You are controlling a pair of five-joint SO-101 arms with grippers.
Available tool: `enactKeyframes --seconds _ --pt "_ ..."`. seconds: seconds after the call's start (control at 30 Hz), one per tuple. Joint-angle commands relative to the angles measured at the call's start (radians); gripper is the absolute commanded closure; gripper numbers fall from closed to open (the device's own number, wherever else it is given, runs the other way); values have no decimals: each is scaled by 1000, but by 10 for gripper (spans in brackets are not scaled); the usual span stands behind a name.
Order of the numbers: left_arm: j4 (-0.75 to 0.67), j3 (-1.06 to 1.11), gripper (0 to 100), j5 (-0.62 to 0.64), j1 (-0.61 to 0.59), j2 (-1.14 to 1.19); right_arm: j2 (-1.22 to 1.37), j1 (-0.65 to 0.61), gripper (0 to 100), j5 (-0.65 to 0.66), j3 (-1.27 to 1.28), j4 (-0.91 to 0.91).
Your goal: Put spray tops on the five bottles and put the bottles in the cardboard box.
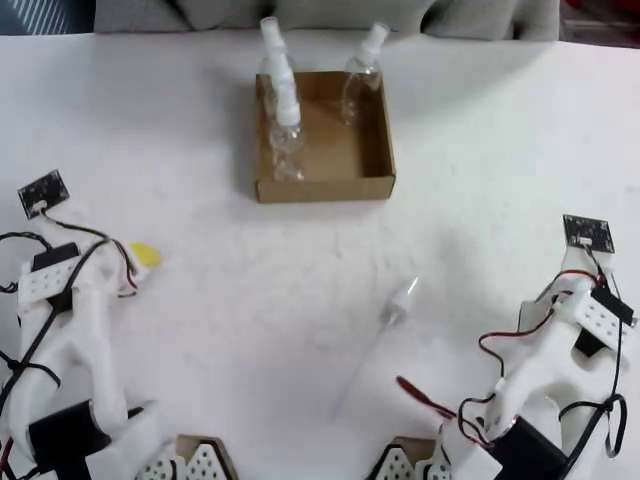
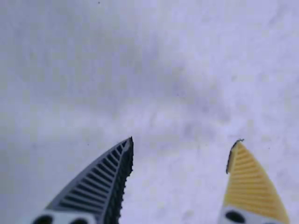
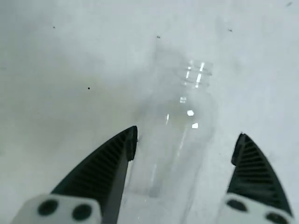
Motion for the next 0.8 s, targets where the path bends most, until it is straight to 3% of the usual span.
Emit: enactKeyframes --seconds 0.0,0.37,0.77 --pt "-15 -3 683 -12 13 -50 -35 2 697 -25 -55 28" --pt "-20 12 683 -12 13 -50 -33 7 736 -201 -161 133" --pt "-20 12 683 -12 13 -50 263 -13 724 -201 -333 180"
